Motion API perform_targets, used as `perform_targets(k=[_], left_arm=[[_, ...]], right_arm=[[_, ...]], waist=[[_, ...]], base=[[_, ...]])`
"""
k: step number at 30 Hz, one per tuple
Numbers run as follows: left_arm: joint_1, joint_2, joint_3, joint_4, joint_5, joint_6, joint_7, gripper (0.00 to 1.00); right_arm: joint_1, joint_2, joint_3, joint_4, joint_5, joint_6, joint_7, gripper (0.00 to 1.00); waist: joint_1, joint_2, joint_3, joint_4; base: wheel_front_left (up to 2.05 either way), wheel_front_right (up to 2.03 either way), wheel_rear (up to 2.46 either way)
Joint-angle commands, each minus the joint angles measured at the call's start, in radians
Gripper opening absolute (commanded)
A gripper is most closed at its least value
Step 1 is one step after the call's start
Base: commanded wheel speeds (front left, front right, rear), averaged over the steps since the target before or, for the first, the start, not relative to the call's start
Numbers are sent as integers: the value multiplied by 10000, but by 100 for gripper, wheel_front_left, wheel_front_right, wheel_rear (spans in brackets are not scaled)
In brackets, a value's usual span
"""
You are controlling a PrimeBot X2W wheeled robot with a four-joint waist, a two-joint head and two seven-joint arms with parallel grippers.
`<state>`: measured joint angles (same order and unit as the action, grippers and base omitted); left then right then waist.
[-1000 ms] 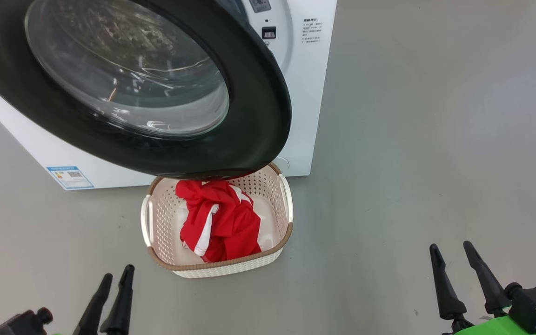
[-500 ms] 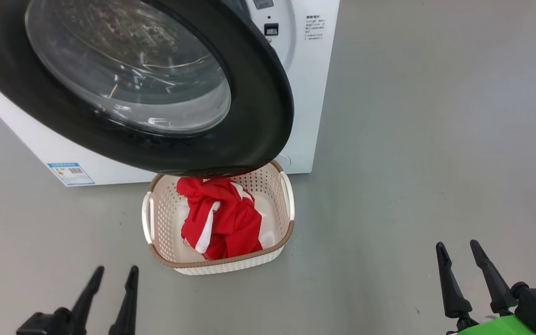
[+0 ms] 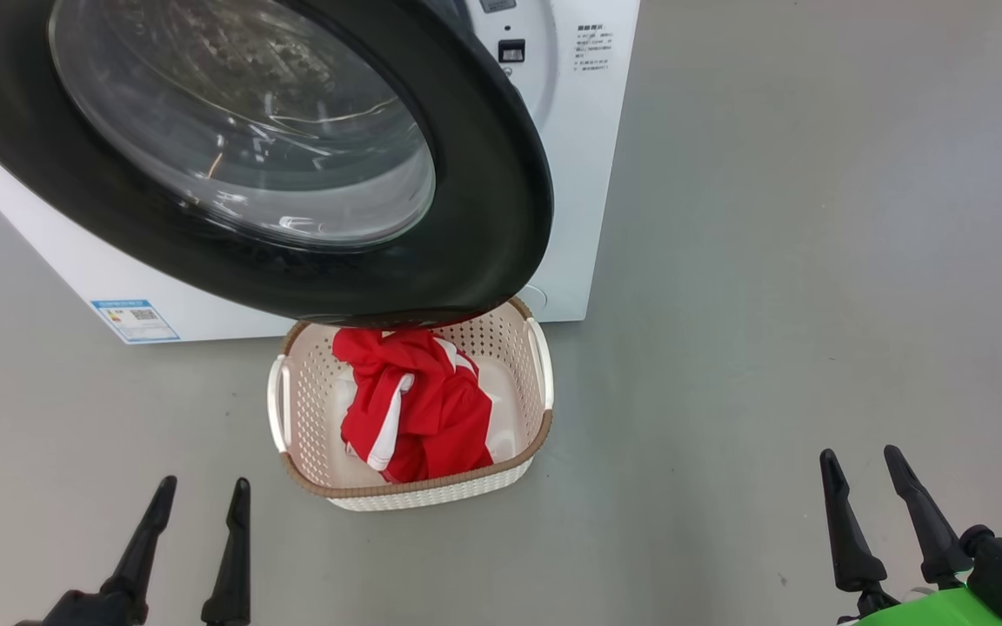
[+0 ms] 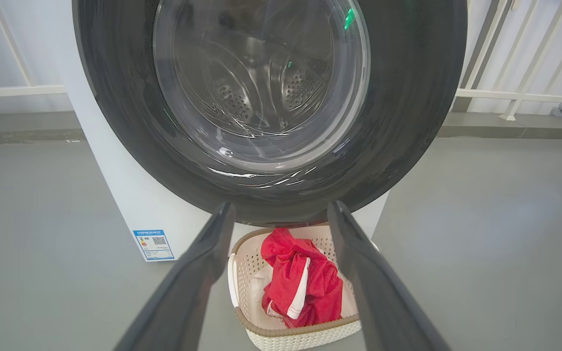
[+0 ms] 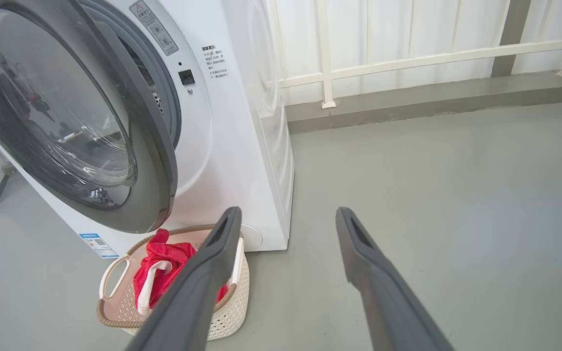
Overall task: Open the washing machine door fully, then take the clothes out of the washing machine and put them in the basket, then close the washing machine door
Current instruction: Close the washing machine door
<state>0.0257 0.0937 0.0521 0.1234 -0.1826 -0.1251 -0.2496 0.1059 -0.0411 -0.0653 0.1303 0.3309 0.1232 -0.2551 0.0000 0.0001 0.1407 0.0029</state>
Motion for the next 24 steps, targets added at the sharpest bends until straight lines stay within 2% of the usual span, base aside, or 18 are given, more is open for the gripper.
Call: perform_targets(k=[1, 16, 17, 18, 19, 24], left_arm=[[-62, 64, 403, -206, 97, -56, -122, 100], [-135, -92, 561, -196, 5, -56, -122, 100], [-135, -98, 545, -186, -9, -56, -122, 100], [-133, -106, 520, -178, -20, -56, -122, 100], [-132, -116, 489, -175, -35, -56, -122, 100], [-204, -196, 265, -160, -113, -56, -122, 100]], right_arm=[[-85, -116, 185, -248, -181, 75, -67, 100], [-94, -109, 253, -214, -174, 75, -67, 100], [-92, -109, 260, -219, -165, 75, -67, 80], [-97, -109, 281, -215, -145, 75, -67, 43], [-110, -110, 333, -208, -132, 75, -67, 2], [-309, -182, 685, -200, -59, 75, -67, 0]], waist=[[0, -1, -8, 1], [0, -1, -67, 32], [0, -1, -75, 49], [0, -1, -92, 72], [0, -1, -101, 99], [0, -1, -96, 419]], base=[[0, 0, 0], [0, 0, 0], [0, 0, 0], [0, 0, 0], [0, 0, 0], [0, 0, 0]])
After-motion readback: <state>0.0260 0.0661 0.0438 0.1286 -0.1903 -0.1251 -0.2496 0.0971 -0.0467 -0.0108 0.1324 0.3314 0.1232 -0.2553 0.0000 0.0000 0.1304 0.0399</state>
